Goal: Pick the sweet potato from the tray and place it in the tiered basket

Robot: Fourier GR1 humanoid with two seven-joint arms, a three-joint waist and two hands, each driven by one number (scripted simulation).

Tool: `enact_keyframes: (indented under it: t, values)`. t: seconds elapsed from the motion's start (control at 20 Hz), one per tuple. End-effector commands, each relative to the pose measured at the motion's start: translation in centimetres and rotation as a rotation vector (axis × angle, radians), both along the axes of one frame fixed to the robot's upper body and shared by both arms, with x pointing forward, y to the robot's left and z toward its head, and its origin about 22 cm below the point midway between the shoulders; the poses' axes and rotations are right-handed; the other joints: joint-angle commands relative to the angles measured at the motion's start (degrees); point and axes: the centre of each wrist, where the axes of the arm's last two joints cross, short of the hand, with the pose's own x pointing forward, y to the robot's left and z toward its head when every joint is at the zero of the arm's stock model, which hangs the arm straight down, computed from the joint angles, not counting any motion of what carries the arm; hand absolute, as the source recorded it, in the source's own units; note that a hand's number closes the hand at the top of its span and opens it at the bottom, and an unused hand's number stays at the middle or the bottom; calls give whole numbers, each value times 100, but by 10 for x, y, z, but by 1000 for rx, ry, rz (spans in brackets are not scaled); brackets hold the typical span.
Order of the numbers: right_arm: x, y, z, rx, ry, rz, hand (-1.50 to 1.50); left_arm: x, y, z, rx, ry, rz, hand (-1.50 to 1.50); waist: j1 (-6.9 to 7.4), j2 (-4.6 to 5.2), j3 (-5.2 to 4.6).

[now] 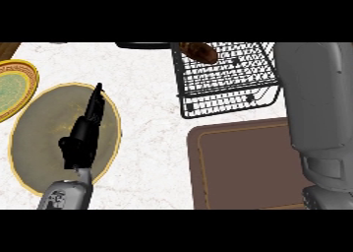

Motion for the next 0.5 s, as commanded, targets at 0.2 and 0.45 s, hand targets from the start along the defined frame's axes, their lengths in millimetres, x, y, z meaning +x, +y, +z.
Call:
enact_keyframes:
  t: [0.2,0.45]
  values:
    - [-40,-86,-6,211,-43,-198,-150,-4,11,-4,-16,8,36,0,-154,-42,4]
    - [-101,-152,-9,296,-140,-204,-150,-5,20,2,9,10,36,0,-273,-71,9]
